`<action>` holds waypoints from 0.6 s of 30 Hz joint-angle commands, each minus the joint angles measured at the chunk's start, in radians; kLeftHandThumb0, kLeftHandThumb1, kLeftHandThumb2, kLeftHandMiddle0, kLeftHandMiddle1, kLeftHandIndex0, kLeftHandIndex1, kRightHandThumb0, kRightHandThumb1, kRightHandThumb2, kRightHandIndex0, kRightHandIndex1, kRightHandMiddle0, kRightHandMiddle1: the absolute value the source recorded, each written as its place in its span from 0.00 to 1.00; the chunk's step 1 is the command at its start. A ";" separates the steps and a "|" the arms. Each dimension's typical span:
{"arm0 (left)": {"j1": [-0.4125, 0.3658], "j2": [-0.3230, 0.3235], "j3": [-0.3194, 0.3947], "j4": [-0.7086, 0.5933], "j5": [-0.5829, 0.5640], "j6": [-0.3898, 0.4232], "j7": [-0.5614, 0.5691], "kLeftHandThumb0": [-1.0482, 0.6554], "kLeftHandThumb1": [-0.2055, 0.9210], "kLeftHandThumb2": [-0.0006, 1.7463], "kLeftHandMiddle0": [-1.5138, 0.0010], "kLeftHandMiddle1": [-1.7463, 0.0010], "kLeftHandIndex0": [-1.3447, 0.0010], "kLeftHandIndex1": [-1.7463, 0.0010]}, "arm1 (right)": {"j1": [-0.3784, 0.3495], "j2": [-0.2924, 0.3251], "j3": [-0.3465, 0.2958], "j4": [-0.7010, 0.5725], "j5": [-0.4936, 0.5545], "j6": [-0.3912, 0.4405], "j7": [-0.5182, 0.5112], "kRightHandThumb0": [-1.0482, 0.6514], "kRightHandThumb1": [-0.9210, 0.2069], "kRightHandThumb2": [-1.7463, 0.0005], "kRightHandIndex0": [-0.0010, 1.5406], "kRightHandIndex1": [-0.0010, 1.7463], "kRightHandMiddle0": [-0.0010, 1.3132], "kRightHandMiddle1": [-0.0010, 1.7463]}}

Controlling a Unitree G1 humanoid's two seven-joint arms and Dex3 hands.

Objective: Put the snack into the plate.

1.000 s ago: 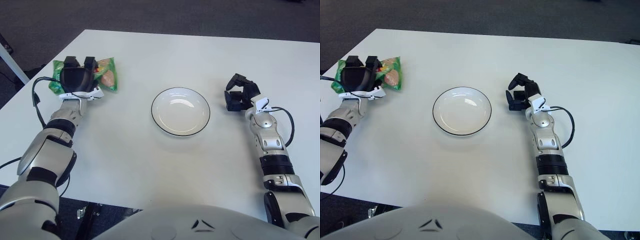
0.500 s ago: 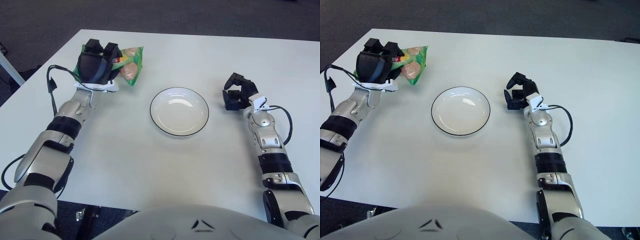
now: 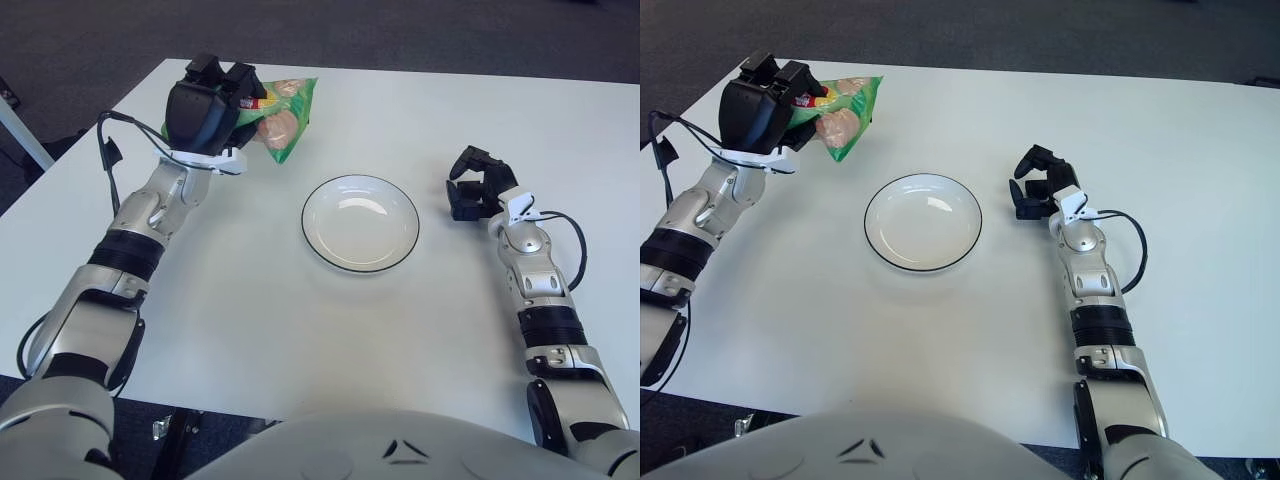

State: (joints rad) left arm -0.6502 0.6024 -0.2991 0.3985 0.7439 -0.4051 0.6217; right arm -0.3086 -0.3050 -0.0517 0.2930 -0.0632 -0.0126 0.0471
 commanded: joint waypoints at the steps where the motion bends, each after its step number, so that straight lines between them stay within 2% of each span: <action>1: 0.011 -0.032 0.014 -0.110 -0.022 -0.028 -0.050 0.94 0.29 0.89 0.49 0.00 0.24 0.00 | 0.061 0.013 0.021 0.070 -0.010 0.053 0.026 0.32 0.57 0.22 0.85 1.00 0.49 1.00; 11: 0.032 -0.077 -0.004 -0.188 -0.050 -0.123 -0.193 0.94 0.29 0.89 0.49 0.00 0.24 0.00 | 0.060 0.013 0.023 0.073 -0.015 0.048 0.022 0.32 0.57 0.22 0.86 1.00 0.49 1.00; 18: 0.001 -0.113 -0.037 -0.184 -0.112 -0.256 -0.322 0.94 0.29 0.89 0.49 0.00 0.25 0.00 | 0.064 0.012 0.025 0.075 -0.014 0.030 0.025 0.32 0.57 0.22 0.86 1.00 0.49 1.00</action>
State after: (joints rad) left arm -0.6296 0.5074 -0.3182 0.2177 0.6479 -0.6172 0.3442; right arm -0.3126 -0.3025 -0.0477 0.3024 -0.0633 -0.0276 0.0488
